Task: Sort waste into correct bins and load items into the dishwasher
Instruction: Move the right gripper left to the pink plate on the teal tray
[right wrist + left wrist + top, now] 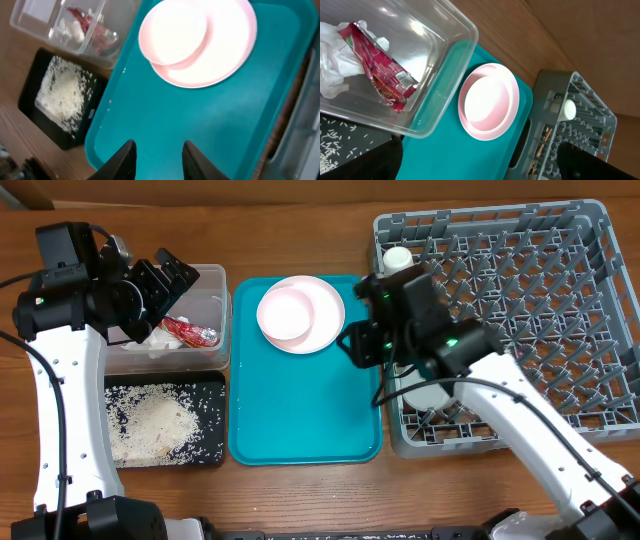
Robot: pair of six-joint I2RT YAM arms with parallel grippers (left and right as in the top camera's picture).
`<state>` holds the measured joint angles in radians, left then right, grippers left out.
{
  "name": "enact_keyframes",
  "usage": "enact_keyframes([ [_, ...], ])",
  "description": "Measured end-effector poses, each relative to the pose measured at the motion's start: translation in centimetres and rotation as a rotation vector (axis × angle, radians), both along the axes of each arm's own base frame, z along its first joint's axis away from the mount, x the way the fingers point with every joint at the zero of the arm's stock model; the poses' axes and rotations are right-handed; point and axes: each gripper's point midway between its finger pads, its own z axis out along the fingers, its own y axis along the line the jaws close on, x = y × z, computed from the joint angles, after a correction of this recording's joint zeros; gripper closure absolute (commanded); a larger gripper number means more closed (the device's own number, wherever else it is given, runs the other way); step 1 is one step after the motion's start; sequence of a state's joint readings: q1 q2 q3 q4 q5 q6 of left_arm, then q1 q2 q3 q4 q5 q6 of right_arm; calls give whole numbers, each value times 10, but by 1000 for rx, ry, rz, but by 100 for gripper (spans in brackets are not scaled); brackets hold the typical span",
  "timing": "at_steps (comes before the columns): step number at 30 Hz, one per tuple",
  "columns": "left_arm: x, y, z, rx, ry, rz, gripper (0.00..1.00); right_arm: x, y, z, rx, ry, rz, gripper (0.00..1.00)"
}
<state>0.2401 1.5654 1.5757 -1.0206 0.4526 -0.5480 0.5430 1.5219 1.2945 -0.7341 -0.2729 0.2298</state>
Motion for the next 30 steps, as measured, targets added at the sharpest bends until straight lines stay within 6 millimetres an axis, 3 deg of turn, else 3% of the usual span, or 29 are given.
enact_keyframes([
  [4,0,0,0,0,0,0,0,10,6,12,-59,-35,4,66],
  [11,0,0,0,0,0,0,0,59,24,21,-134,-82,2,63],
  [16,0,0,0,0,1,0,0,83,56,0,-161,-145,52,57],
  [23,0,0,0,0,0,0,0,92,109,-27,-173,-258,142,57],
  [30,0,0,0,0,0,0,0,102,115,-72,-218,-231,152,58],
])
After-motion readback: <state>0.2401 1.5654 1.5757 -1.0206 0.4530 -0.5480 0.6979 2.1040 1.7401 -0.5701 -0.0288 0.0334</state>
